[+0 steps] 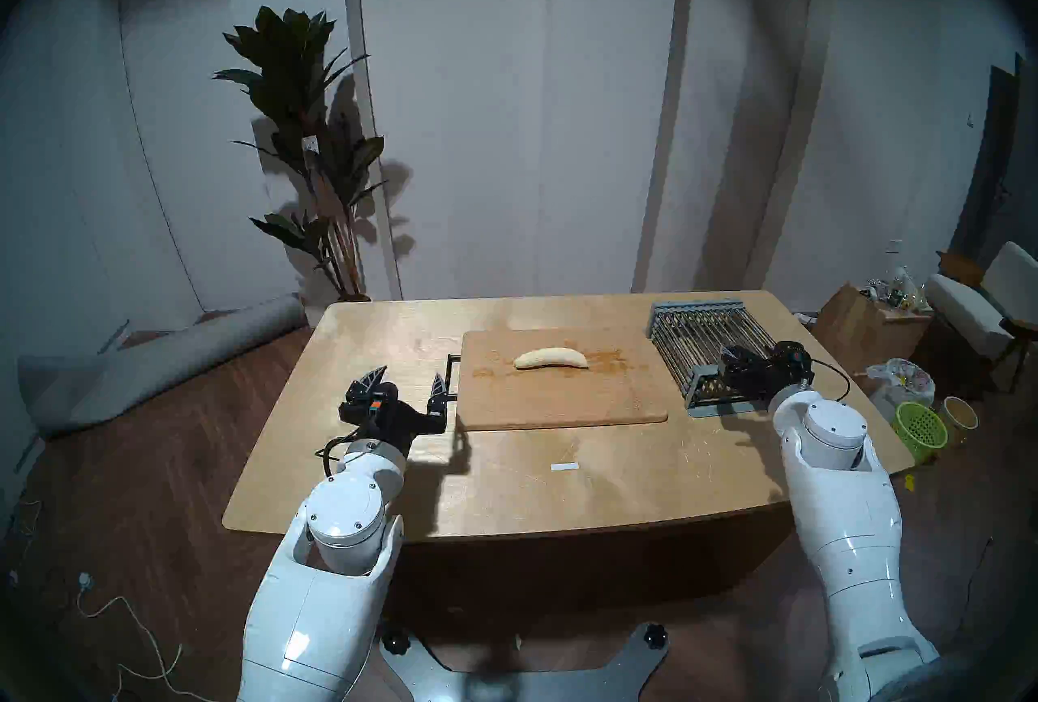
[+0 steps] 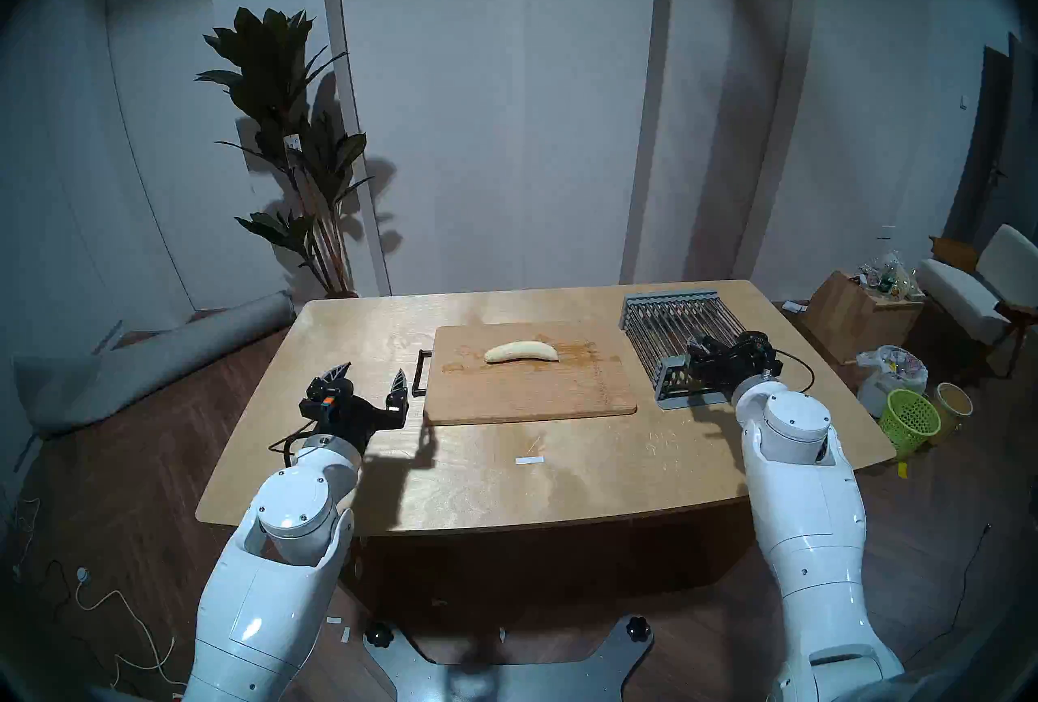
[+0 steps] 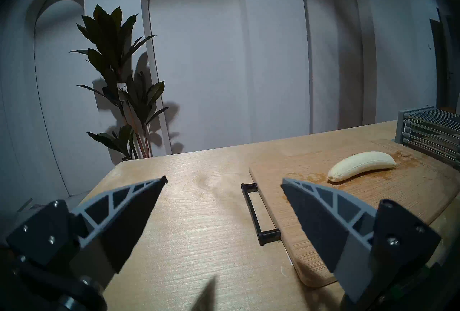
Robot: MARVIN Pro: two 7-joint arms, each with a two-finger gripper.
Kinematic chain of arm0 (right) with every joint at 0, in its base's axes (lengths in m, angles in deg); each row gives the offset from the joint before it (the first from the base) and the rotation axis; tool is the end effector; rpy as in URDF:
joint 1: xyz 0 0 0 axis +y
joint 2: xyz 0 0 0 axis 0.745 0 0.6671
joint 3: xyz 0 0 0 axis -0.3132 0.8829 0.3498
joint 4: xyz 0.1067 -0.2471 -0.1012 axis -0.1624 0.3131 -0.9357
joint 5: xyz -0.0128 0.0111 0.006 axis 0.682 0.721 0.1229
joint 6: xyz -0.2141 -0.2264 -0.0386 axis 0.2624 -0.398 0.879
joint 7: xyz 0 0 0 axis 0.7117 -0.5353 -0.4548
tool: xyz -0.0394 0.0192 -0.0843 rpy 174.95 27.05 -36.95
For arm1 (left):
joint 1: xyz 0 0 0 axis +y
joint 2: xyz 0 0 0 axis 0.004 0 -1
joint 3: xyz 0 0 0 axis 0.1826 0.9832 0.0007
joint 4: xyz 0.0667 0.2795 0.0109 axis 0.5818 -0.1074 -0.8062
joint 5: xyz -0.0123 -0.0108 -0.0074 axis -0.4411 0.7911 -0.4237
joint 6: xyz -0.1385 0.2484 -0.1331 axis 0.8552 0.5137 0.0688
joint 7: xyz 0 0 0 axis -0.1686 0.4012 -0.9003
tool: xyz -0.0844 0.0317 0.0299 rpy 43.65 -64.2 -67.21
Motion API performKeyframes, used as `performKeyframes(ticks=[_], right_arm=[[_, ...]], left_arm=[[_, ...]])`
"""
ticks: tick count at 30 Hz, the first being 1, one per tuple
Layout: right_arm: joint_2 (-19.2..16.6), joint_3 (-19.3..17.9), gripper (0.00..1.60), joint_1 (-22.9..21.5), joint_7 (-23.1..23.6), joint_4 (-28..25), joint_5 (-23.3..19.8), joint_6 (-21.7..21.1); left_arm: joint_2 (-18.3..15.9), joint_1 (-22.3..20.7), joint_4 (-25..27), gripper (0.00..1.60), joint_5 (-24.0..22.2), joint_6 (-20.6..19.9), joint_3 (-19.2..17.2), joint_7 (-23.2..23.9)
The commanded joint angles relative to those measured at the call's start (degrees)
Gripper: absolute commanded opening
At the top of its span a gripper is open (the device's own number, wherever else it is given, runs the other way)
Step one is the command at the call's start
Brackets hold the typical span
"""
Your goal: Cut the banana into four pieces on the cutting board
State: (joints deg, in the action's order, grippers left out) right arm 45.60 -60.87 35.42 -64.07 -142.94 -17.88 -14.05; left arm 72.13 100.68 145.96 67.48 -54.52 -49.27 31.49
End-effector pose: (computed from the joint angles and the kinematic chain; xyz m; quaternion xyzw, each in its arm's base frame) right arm 0.4438 -0.1750 -0.3021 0.7739 -0.0086 0.6322 0.0351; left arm 0.3729 0.0013 -0.3137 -0.7315 0.0591 -0.6788 0.0266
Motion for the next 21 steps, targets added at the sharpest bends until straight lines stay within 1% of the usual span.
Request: performKeyframes(ticks=[1, 10, 21], right_arm=[[-0.61, 0.30, 1.60, -1.65, 0.31, -0.91, 0.05, -0.49], [-1.13, 0.93, 1.60, -2.08, -0.05, -0.79, 0.31, -2.31], [-1.38, 0.75, 1.60, -2.27, -0.60, 0.45, 0.45, -2.42]], left_arm=[[0.03, -0.88, 1.08, 1.60, -0.01, 0.17, -0.10, -0.11], [-0.17, -0.89, 1.08, 1.60, -0.19, 0.17, 0.05, -0.30], [-0.40, -0.91, 1.09, 1.60, -0.39, 0.16, 0.23, -0.52]])
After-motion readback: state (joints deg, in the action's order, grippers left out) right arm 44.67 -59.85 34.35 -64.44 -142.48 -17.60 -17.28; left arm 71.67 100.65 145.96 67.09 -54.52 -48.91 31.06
